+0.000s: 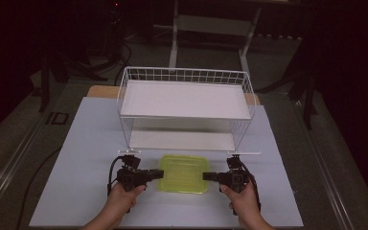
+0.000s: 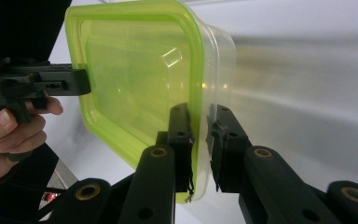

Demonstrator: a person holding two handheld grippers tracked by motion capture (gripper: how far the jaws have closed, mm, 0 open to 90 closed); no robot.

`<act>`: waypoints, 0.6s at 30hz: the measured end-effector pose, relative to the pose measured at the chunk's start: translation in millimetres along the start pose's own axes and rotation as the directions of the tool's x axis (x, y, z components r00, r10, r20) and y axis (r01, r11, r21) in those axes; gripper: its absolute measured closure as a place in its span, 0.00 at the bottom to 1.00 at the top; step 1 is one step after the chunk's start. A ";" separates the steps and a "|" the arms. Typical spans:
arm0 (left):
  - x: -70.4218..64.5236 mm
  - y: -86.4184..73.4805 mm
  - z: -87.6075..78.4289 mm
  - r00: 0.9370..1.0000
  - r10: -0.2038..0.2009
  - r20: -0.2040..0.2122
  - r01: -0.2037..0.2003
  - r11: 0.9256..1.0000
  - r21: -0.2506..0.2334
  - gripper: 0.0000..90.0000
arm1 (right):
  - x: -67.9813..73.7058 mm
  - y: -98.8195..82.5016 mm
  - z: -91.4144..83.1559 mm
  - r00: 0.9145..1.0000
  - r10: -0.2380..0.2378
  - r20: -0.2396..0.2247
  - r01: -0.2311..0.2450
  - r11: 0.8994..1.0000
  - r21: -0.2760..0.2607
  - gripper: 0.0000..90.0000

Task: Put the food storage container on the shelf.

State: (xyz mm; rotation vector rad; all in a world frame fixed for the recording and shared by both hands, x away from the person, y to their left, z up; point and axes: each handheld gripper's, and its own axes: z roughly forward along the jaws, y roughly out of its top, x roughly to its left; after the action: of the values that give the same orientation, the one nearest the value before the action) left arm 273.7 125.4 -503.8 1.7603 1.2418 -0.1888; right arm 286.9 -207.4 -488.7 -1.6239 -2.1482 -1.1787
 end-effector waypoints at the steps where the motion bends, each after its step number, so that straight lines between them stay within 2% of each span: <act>1: -1.0 2.4 -0.9 1.000 0.004 -0.002 -0.004 1.000 -0.008 0.89 | 0.9 2.0 -1.0 1.000 -0.007 0.004 0.007 1.000 -0.008 0.88; 11: -6.4 27.7 -5.8 0.999 0.033 -0.018 -0.034 0.997 -0.073 0.89 | 8.7 26.0 -11.0 0.999 -0.033 0.015 0.034 0.996 -0.083 0.88; 18: 0.7 39.2 0.0 0.999 0.029 -0.034 -0.032 0.995 -0.091 0.89 | 5.9 38.4 -6.2 0.999 -0.027 0.030 0.030 0.994 -0.106 0.88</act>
State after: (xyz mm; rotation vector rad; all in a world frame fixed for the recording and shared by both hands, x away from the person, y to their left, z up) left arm 305.4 124.1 -480.8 1.7080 1.2272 -0.0849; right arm 316.7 -204.5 -463.1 -1.6682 -2.1664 -1.3076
